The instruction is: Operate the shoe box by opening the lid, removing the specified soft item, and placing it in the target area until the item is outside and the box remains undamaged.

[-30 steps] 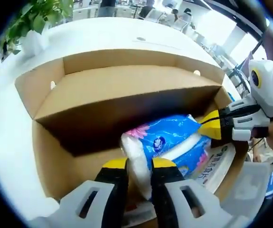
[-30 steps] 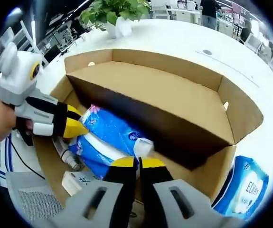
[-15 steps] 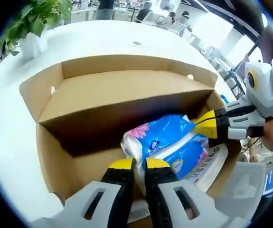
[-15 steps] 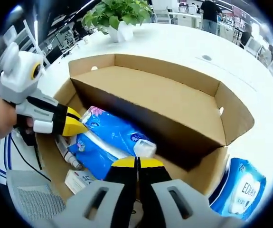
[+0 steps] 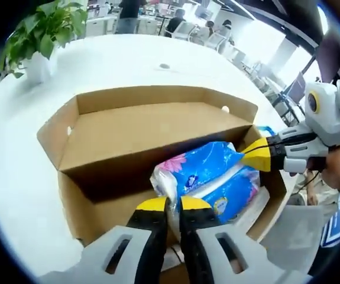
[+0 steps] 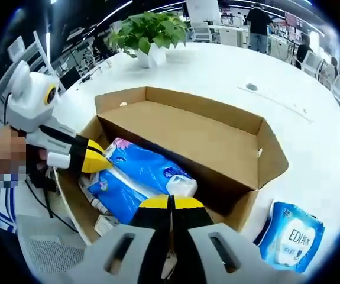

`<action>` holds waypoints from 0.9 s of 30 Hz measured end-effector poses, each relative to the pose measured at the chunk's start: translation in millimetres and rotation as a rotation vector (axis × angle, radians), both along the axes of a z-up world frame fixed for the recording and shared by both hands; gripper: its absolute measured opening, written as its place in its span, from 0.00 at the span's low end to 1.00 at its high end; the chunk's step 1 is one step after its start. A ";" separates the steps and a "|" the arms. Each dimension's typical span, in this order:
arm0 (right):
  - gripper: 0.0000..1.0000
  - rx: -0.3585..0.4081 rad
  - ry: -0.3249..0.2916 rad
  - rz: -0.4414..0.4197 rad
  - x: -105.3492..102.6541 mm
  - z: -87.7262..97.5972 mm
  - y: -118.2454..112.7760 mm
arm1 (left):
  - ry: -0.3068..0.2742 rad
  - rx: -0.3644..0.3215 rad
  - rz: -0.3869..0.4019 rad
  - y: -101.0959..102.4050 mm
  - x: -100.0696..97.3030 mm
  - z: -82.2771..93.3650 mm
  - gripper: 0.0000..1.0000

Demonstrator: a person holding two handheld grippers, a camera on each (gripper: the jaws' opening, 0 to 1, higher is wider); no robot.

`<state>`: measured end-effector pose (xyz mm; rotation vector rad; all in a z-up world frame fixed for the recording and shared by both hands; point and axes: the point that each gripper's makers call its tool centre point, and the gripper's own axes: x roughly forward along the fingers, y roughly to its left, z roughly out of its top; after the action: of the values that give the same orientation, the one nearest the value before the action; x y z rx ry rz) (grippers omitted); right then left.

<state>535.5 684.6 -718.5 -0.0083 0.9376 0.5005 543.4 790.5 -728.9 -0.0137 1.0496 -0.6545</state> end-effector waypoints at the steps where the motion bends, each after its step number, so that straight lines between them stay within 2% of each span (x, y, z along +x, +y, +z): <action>1: 0.00 0.002 -0.003 -0.001 -0.1 2.2 -0.3 | -0.005 -0.002 -0.003 -0.4 0.2 2.6 0.02; 19: 0.00 0.007 -0.081 -0.024 -5.5 45.7 -14.1 | -0.064 -0.036 -0.036 -12.5 -5.9 45.7 0.02; 27: 0.00 0.003 -0.117 -0.061 -11.1 64.5 -34.8 | -0.094 -0.047 -0.080 -35.3 -8.0 65.6 0.02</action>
<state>524.4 649.9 -653.9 -0.0060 0.8197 0.4408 535.4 755.2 -663.3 0.0175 0.9481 -0.7451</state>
